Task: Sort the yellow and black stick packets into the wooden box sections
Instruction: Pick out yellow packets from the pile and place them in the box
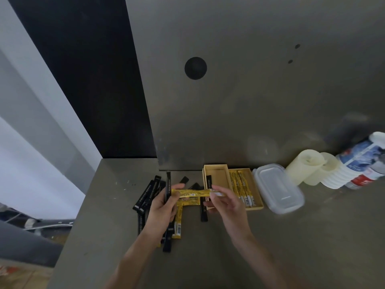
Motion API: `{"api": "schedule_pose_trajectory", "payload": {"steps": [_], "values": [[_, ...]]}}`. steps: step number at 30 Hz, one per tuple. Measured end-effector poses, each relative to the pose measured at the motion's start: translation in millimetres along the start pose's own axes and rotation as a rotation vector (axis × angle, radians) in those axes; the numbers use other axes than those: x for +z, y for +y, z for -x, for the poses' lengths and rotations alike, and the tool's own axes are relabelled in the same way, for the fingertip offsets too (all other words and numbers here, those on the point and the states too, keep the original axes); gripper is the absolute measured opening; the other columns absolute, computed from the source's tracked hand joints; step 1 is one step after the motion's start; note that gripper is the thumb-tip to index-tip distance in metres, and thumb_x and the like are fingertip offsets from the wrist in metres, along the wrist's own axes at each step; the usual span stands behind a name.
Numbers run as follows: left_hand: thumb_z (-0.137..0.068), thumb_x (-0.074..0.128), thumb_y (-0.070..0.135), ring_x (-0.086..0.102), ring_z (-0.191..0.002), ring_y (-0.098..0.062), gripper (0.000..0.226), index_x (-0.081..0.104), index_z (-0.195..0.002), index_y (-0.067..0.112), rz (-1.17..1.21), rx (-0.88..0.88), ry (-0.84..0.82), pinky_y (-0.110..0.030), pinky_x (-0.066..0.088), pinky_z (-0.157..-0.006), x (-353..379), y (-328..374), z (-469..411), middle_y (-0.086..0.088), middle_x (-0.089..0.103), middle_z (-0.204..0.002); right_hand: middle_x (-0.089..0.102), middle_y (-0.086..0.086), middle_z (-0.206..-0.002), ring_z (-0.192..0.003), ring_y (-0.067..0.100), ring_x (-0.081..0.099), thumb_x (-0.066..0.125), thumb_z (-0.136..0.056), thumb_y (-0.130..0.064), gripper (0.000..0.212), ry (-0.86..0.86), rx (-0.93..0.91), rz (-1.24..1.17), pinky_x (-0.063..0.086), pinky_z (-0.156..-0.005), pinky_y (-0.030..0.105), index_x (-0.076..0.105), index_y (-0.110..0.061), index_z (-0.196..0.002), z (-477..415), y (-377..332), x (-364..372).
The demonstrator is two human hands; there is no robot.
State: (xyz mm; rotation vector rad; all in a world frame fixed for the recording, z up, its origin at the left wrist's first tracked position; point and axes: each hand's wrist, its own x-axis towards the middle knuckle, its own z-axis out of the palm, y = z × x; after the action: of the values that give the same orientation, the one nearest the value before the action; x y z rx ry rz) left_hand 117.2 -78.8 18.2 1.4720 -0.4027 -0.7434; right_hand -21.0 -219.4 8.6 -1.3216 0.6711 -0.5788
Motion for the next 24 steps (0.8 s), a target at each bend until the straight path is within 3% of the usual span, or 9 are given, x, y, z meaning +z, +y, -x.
{"api": "schedule_pose_trajectory", "payload": {"steps": [2, 3, 5, 6, 10, 15, 17, 20, 24], "values": [[-0.098, 0.058, 0.013, 0.053, -0.045, -0.002, 0.018, 0.067, -0.114, 0.013, -0.07, 0.01, -0.02, -0.011, 0.044, -0.048, 4, 1, 3, -0.002, 0.065, -0.07, 0.078, 0.008, -0.097, -0.092, 0.025, 0.076, 0.069, -0.091, -0.017, 0.032, 0.029, -0.01, 0.016, 0.062, -0.079, 0.038, 0.065, -0.021, -0.123, 0, 0, 0], [-0.095, 0.062, 0.012, 0.065, -0.058, -0.002, 0.016, 0.068, -0.11, 0.014, -0.107, 0.012, -0.025, -0.015, 0.053, -0.06, 5, 1, 4, -0.004, 0.072, -0.085, 0.078, 0.008, -0.095, -0.091, 0.025, 0.076, 0.069, -0.091, -0.017, 0.035, 0.033, -0.015, 0.009, 0.062, -0.077, 0.037, 0.063, -0.021, -0.125, 0, 0, 0], [-0.092, 0.067, 0.012, 0.073, -0.087, -0.007, 0.016, 0.069, -0.107, 0.018, -0.15, -0.01, -0.025, -0.029, 0.058, -0.086, 5, -3, 3, -0.004, 0.075, -0.1, 0.078, 0.009, -0.093, -0.088, 0.025, 0.077, 0.07, -0.09, -0.017, 0.039, 0.039, 0.001, -0.034, 0.063, -0.072, 0.035, 0.059, -0.023, -0.127, -2, -1, 2], [-0.091, 0.069, 0.013, 0.073, -0.091, -0.009, 0.017, 0.07, -0.106, 0.02, -0.151, -0.023, -0.014, -0.032, 0.057, -0.09, 5, -4, 2, -0.002, 0.076, -0.099, 0.078, 0.009, -0.093, -0.087, 0.025, 0.077, 0.071, -0.089, -0.017, 0.039, 0.046, 0.018, -0.046, 0.064, -0.069, 0.034, 0.058, -0.024, -0.125, -3, -1, 2], [-0.09, 0.071, 0.018, 0.062, -0.057, -0.001, 0.018, 0.071, -0.107, 0.022, -0.085, -0.051, 0.1, -0.013, 0.049, -0.054, 4, -6, -1, 0.006, 0.07, -0.073, 0.076, 0.014, -0.098, -0.086, 0.027, 0.077, 0.074, -0.088, -0.01, 0.027, 0.045, 0.093, -0.02, 0.062, -0.068, 0.03, 0.059, -0.01, -0.111, -8, 2, -1], [-0.09, 0.07, 0.014, 0.053, -0.042, 0.002, 0.017, 0.069, -0.107, 0.013, -0.05, -0.065, 0.104, -0.01, 0.04, -0.042, 5, -8, -5, 0.012, 0.063, -0.059, 0.075, 0.013, -0.099, -0.09, 0.029, 0.075, 0.082, -0.081, -0.017, 0.036, -0.087, 0.146, 0.12, 0.061, -0.076, 0.032, 0.059, -0.013, -0.109, -2, 11, -4], [-0.088, 0.072, 0.011, 0.055, -0.044, 0.002, 0.02, 0.068, -0.108, 0.011, -0.089, -0.051, 0.07, -0.011, 0.043, -0.044, 6, -8, -4, 0.008, 0.065, -0.063, 0.077, 0.008, -0.096, -0.086, 0.02, 0.075, 0.081, -0.083, -0.027, 0.037, -0.229, 0.171, 0.224, 0.058, -0.074, 0.025, 0.064, -0.017, -0.114, 0, 11, -4], [-0.084, 0.077, 0.01, 0.068, -0.067, -0.007, 0.024, 0.07, -0.105, 0.016, -0.152, -0.024, 0.016, -0.022, 0.055, -0.065, 5, -9, -5, -0.01, 0.071, -0.081, 0.079, 0.005, -0.091, -0.078, 0.009, 0.073, 0.072, -0.091, -0.034, 0.024, -0.395, 0.215, 0.3, 0.051, -0.068, 0.017, 0.073, -0.015, -0.105, 4, 7, -2], [-0.082, 0.078, 0.01, 0.072, -0.084, -0.02, 0.025, 0.071, -0.105, 0.017, -0.179, -0.021, -0.052, -0.033, 0.058, -0.083, 5, -10, -6, -0.013, 0.073, -0.087, 0.079, 0.008, -0.101, -0.09, 0.013, 0.074, 0.066, -0.096, -0.036, 0.029, -0.498, 0.389, 0.288, 0.052, -0.078, 0.018, 0.073, -0.01, -0.106, 4, 0, -5]]}}
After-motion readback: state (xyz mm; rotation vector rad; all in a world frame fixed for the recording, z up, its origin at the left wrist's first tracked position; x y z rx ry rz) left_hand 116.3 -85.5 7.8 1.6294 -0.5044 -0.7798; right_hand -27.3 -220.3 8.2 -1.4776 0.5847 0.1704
